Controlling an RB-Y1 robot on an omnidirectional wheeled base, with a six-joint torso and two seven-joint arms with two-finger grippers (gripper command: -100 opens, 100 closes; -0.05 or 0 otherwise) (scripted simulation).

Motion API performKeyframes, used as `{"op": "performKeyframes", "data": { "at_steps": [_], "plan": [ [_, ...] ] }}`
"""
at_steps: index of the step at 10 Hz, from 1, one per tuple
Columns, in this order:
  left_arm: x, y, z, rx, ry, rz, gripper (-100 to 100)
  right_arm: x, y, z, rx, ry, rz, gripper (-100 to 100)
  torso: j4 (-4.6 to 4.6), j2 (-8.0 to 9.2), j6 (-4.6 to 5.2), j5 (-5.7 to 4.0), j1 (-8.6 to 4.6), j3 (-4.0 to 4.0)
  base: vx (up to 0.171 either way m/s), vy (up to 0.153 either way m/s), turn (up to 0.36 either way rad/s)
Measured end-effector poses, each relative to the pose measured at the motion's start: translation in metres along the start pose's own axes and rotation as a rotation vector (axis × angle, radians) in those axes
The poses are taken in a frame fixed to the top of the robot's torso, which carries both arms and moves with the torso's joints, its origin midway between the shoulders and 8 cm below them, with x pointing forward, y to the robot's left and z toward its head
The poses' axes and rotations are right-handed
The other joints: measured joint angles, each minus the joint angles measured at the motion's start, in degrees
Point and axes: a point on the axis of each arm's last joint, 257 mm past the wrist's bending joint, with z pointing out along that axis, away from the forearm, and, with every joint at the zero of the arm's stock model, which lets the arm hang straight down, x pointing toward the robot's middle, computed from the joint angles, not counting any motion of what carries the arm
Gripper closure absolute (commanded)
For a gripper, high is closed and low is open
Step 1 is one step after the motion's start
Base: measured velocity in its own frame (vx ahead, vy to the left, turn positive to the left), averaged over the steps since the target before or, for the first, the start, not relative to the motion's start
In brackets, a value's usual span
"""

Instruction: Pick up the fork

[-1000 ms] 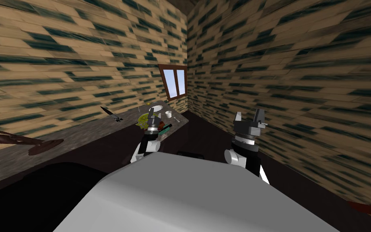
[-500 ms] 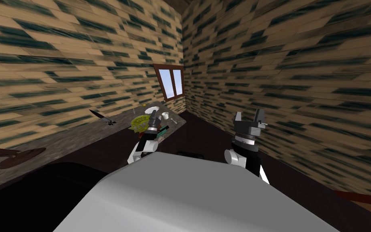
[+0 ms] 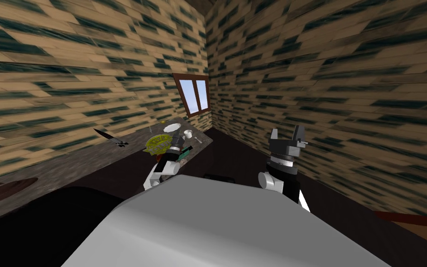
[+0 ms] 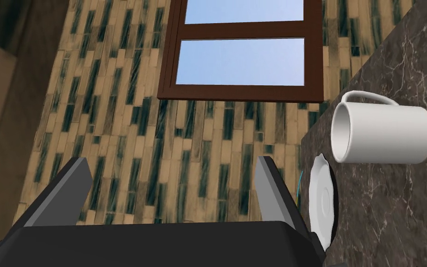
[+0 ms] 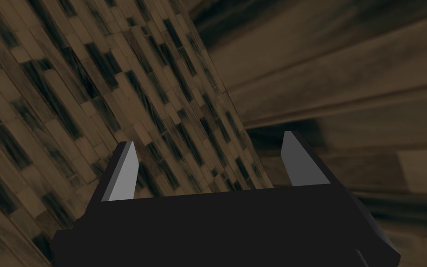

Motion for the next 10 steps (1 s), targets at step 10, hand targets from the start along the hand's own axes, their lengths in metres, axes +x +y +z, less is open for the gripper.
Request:
{"op": "performKeyframes", "data": {
  "at_steps": [10],
  "plan": [
    [-0.036,0.078,-0.015,-0.314,0.004,0.089,-100,0.0,0.0,0.0,0.0,0.0,0.0,0,0.0,-0.03,0.01,-0.01,-0.01,-0.01,0.018,-0.003,-0.072]
  ]
}}
